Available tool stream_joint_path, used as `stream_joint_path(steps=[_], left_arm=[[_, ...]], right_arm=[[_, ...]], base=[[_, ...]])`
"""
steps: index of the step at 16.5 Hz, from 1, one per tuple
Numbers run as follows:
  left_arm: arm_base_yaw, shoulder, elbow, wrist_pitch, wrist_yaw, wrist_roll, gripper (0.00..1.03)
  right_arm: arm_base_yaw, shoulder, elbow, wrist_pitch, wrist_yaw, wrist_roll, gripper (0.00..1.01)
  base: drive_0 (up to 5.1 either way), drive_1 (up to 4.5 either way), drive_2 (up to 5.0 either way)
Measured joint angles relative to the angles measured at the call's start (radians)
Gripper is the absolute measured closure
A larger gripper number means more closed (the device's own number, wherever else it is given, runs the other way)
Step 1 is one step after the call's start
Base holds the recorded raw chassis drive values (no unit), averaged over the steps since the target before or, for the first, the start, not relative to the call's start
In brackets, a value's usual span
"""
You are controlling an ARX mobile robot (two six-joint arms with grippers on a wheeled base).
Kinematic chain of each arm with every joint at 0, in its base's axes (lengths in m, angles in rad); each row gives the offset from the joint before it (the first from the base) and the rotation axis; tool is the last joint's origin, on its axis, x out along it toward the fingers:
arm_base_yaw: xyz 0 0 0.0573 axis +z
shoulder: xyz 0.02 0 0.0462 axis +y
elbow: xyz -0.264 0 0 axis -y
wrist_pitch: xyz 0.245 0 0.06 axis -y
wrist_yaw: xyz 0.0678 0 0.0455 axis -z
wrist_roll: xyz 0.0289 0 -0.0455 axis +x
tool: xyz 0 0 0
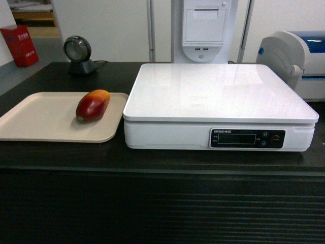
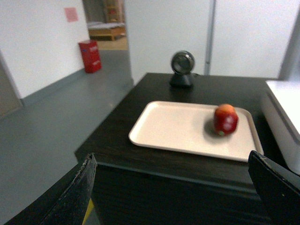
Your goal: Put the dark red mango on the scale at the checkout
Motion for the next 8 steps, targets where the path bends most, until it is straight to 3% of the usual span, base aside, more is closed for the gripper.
stream_joint_path(steps=[1,2,5,6,8], left_arm=[[0.035,0.037,0.023,0.056,0.005,0.008,0.05],[0.08,0.097,0.047,0.135,0.077,0.008,0.05],[0.313,0.476,0.098,0.491,0.391,0.007,0.05],[0.357,0.632,0.152,0.611,0.48,0.003,0.05],[0.382,0.957,0.329,0.759,0.638,-0.004,0.05]], right_arm=[[0.0,0.0,0.0,-0.001,-0.001,0.0,0.03],[0.0,0.0,0.0,0.0,0.0,0.0,0.03],[0.0,0.0,0.0,0.0,0.0,0.0,0.03],[0.0,0.0,0.0,0.0,0.0,0.0,0.03],[0.0,0.0,0.0,-0.001,0.0,0.0,0.03]], base=[[0.0,0.0,0.0],[0.0,0.0,0.0],[0.0,0.0,0.0],[0.0,0.0,0.0],[0.0,0.0,0.0]])
